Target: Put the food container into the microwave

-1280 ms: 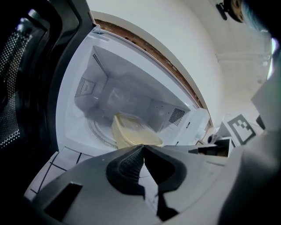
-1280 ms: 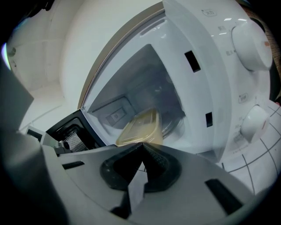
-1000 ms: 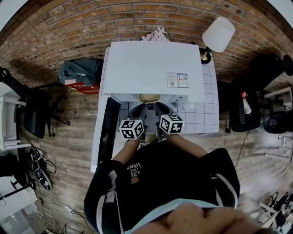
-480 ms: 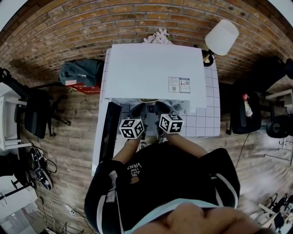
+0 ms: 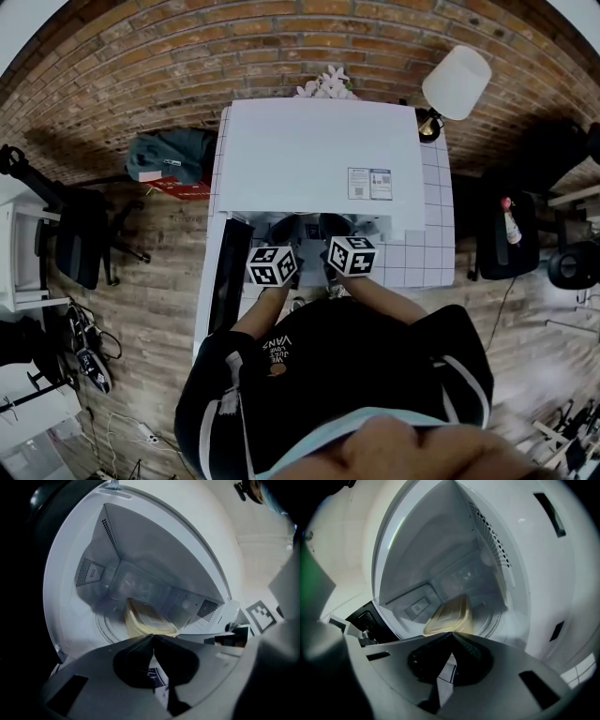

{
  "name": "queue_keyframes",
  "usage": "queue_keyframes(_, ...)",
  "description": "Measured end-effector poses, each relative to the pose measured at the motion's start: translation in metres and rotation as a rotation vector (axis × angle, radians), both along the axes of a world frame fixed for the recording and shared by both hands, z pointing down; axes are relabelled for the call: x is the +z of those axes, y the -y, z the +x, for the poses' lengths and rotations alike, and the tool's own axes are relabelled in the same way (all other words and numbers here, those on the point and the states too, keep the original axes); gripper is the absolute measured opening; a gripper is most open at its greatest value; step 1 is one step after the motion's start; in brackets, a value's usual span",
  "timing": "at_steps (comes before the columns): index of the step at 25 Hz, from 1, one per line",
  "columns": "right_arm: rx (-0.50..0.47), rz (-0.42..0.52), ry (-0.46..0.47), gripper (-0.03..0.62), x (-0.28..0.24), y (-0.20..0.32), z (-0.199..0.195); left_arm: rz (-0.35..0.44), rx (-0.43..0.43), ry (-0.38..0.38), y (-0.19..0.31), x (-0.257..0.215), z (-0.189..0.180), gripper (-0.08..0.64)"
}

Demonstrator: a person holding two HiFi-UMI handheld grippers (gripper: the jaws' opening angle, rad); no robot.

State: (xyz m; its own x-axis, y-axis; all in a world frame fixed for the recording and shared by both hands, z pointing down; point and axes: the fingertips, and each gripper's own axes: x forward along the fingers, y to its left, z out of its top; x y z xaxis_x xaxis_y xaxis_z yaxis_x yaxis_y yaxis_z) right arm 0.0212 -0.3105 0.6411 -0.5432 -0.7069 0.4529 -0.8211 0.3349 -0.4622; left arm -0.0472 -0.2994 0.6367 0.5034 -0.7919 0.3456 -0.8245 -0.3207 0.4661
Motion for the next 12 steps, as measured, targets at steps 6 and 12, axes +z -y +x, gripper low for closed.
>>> queue_keyframes(6,0.003,0.001,0.005,0.005,-0.0013,0.0004,0.0007,0.003,0.003,-0.005,-0.0003,-0.0026,0.0007,0.012)
queue_keyframes(12,0.024,0.016,0.021,0.005,-0.0061,-0.0041,0.0023,0.011,0.007,-0.007,-0.007,-0.0061,-0.0001,0.012)
